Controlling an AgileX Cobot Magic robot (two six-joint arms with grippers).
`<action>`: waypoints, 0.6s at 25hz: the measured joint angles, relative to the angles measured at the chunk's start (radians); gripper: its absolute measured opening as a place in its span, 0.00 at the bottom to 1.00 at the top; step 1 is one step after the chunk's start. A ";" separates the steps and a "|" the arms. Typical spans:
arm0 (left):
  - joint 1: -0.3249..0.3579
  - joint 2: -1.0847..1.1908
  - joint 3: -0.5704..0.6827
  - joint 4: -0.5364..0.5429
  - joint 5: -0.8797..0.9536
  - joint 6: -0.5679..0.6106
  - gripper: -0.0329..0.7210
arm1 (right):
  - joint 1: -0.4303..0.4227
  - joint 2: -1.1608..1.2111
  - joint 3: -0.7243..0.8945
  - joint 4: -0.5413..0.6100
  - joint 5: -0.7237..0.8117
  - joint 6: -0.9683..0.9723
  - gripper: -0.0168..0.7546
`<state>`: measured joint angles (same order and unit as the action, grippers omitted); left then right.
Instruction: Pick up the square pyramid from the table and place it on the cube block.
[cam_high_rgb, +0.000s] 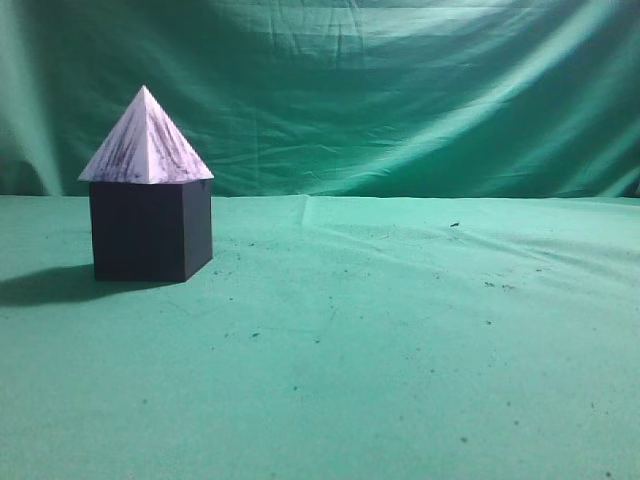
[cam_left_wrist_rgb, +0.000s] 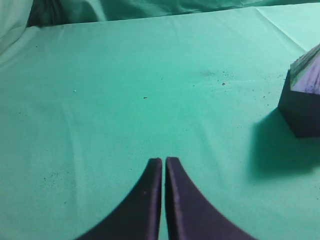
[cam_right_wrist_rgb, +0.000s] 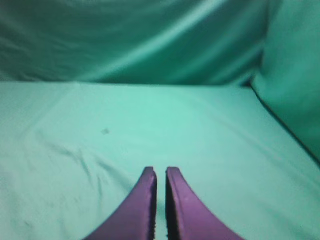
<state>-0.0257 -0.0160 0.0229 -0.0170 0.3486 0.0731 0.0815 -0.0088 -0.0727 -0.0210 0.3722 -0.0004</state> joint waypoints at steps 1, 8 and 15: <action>0.000 0.000 0.000 0.000 0.000 0.000 0.04 | -0.018 0.000 0.023 0.004 0.000 0.000 0.11; 0.000 0.000 0.000 0.000 0.000 0.000 0.04 | -0.053 0.000 0.100 0.012 0.001 0.000 0.11; 0.000 0.000 0.000 0.000 0.000 0.000 0.04 | -0.053 0.000 0.100 0.014 -0.001 0.000 0.11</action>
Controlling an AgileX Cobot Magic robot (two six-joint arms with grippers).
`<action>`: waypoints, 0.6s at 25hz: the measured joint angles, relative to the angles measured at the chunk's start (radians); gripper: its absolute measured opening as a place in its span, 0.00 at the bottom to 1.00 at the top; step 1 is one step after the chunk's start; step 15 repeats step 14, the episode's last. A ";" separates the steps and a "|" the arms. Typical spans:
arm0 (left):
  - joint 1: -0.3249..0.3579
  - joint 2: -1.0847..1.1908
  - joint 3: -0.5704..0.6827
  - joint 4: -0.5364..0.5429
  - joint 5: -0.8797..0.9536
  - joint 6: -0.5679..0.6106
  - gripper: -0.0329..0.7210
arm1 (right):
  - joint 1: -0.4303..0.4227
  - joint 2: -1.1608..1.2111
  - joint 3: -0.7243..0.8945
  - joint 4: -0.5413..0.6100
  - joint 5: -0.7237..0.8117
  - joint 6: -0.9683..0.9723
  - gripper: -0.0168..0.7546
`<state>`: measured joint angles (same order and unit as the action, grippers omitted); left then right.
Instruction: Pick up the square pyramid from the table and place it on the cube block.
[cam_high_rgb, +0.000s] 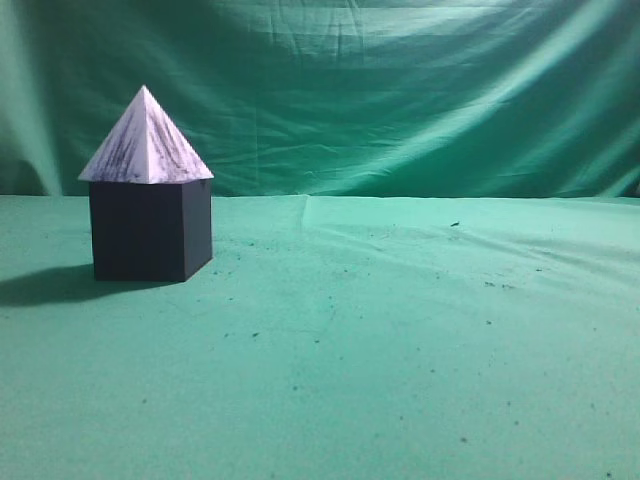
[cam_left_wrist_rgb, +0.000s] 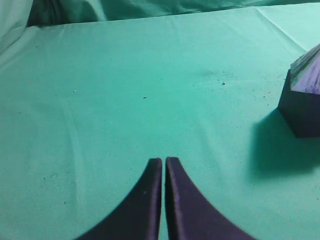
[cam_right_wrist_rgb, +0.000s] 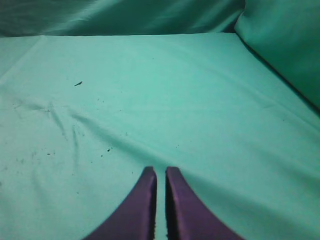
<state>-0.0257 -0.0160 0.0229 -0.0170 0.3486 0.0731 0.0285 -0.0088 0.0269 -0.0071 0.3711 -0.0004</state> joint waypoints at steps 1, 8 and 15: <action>0.000 0.000 0.000 0.000 0.000 0.000 0.04 | 0.000 0.000 0.000 0.000 0.000 0.000 0.11; 0.000 0.000 0.000 0.000 0.000 0.000 0.04 | 0.000 0.000 0.000 0.002 0.000 0.000 0.11; 0.000 0.000 0.000 0.000 0.000 0.000 0.04 | 0.000 0.000 0.000 0.002 0.000 0.000 0.11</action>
